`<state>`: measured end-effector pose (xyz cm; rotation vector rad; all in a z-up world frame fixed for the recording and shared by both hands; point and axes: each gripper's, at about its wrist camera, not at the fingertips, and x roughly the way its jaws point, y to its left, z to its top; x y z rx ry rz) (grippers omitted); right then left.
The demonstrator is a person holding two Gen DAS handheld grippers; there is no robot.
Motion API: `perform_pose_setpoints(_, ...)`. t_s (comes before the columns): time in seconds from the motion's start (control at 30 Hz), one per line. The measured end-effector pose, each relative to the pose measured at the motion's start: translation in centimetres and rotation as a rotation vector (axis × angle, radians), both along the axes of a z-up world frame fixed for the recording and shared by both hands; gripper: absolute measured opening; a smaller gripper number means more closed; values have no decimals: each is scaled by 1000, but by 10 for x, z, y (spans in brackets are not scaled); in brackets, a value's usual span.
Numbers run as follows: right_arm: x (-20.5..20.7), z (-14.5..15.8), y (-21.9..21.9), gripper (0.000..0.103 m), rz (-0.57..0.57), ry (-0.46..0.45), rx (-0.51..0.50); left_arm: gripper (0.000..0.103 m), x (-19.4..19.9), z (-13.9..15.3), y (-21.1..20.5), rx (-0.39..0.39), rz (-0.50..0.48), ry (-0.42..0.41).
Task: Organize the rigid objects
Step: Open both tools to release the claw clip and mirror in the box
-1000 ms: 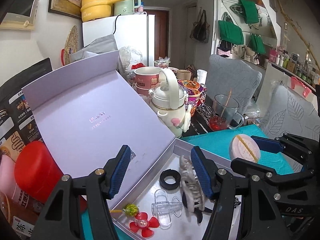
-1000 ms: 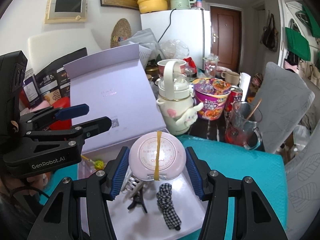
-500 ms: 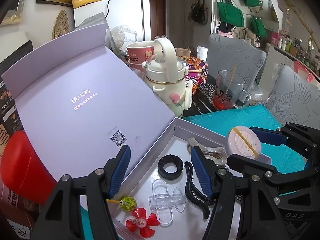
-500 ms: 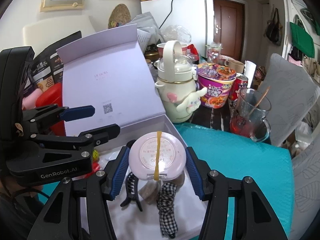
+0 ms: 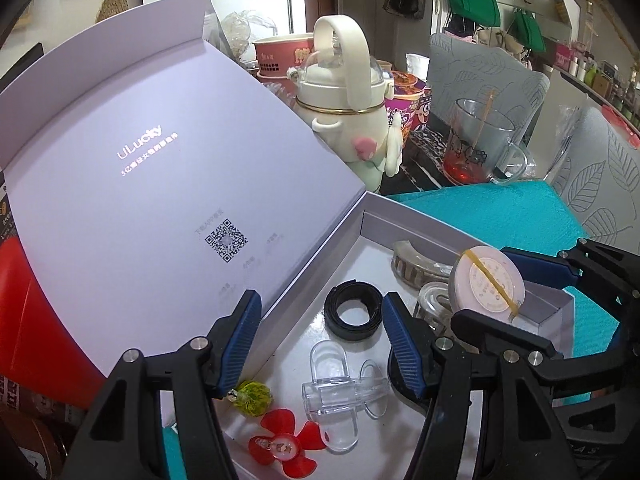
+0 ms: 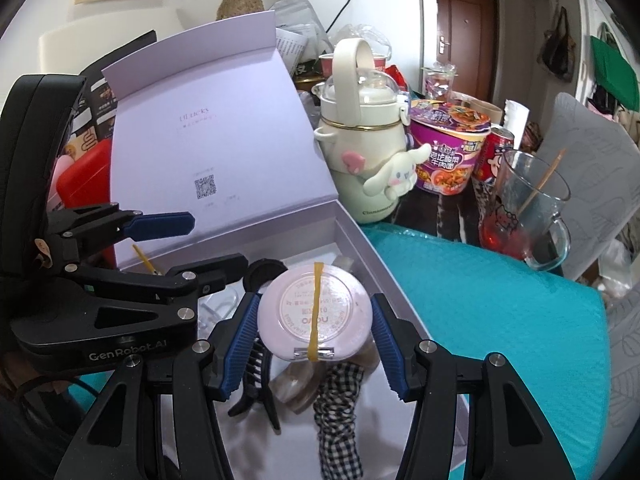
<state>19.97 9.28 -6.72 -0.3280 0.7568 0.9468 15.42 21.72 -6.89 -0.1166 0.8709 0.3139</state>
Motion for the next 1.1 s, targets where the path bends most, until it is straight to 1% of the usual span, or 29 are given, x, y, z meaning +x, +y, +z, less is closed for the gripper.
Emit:
perform_pose_setpoints(0.07, 1, -3, 2, 56, 7, 16, 0, 62, 2, -4, 3, -18, -2, 15)
perform_pose_setpoints(0.27, 5, -9, 2, 56, 12, 46, 4, 62, 0, -5, 0, 8, -9, 24)
perform_pose_setpoints(0.5, 8, -13, 4, 56, 18, 73, 5, 62, -2, -3, 4, -13, 3, 26)
perform_pose_setpoints(0.67, 12, -17, 4, 56, 3, 93, -11, 62, -5, 2, 7, -3, 15, 19)
perform_pose_setpoints(0.73, 12, -16, 4, 57, 4, 97, -8, 62, -6, 4, 7, -4, 19, 15)
perform_pose_setpoints(0.77, 11, -16, 5, 60, 5, 94, -7, 62, -6, 5, 7, -4, 20, 12)
perform_pose_setpoints(0.8, 11, -15, 5, 65, 11, 95, -7, 62, -7, 6, 7, -4, 22, 11)
perform_pose_setpoints(0.87, 8, -14, 6, 69, 18, 92, -15, 62, -8, 8, 8, -2, 26, 7)
perform_pose_setpoints(1.1, 6, -10, 4, 69, -2, 63, -27, 62, -12, 15, 7, -2, 33, -11)
